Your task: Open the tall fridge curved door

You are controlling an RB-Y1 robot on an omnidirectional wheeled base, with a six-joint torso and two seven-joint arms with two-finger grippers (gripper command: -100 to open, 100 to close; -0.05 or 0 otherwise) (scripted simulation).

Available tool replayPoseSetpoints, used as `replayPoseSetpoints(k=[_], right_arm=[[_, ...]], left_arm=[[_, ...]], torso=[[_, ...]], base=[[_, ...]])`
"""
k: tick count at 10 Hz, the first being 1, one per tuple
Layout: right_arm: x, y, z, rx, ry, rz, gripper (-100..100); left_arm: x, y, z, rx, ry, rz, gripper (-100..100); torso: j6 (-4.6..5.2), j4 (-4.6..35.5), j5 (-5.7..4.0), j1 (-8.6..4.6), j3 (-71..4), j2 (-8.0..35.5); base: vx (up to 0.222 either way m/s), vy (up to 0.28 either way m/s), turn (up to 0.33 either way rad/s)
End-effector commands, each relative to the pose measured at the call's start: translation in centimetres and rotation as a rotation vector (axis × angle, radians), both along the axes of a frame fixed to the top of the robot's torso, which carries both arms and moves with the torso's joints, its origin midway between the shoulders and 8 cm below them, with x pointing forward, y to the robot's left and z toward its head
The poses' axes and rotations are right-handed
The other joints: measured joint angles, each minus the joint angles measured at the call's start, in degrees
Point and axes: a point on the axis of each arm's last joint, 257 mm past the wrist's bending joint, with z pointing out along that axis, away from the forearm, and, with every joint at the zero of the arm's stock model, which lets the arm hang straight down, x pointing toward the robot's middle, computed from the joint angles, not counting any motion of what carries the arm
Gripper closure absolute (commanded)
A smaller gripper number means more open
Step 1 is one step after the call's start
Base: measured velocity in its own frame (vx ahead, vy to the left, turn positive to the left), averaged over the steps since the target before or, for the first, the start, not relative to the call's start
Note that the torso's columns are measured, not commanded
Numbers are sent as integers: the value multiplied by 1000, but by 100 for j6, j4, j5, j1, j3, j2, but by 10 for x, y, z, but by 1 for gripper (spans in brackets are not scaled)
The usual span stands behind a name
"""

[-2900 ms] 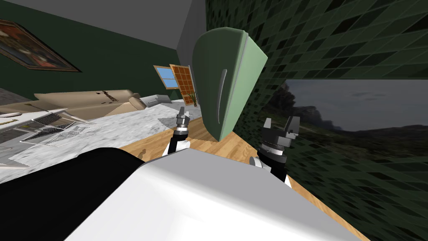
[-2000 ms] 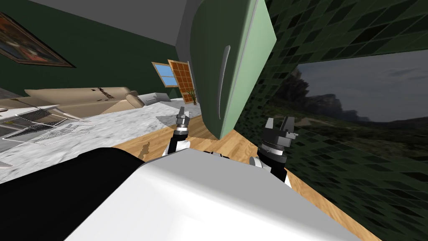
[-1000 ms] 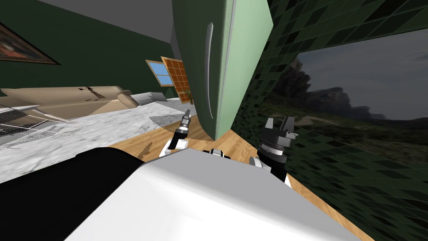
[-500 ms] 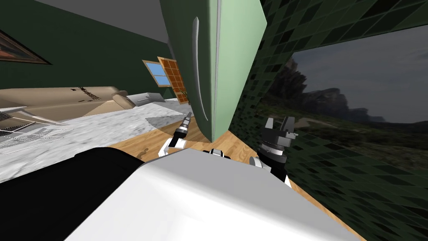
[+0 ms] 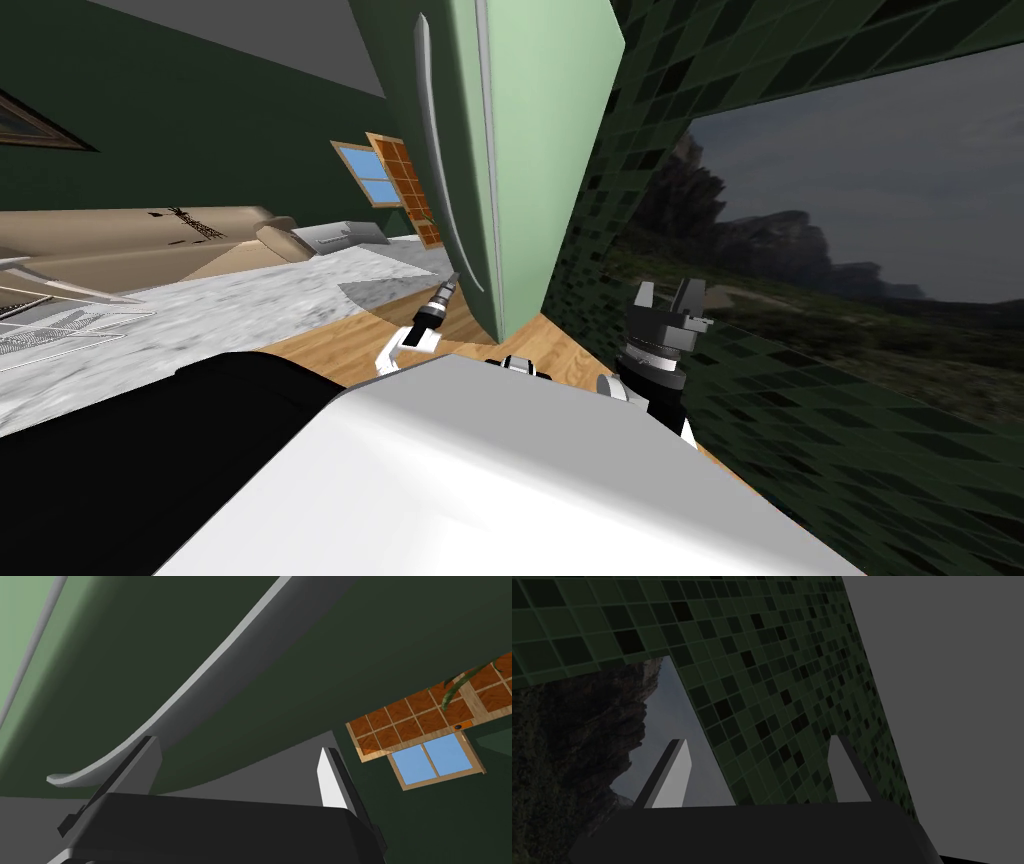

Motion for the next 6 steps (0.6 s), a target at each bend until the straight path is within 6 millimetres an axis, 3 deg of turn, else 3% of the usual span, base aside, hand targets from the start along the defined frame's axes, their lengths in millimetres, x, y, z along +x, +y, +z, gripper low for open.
replayPoseSetpoints(k=[1,3,4,6], right_arm=[[0,0,0,0,0,0,0],[0,0,0,0,0,0,0],[0,0,0,0,0,0,0],[0,0,0,0,0,0,0]], left_arm=[[6,17,-13,72,61,36,-100],[10,33,-24,133,110,67,-100],[10,29,-21,113,93,56,-100],[22,44,-20,122,96,101,-100]], torso=[[0,-1,0,-2,-1,-3],[0,0,1,3,-1,-2],[0,-1,0,-2,-2,-4],[3,11,7,21,24,38]], base=[[107,-117,-13],[124,-110,-17],[60,-51,1],[-58,16,-181]])
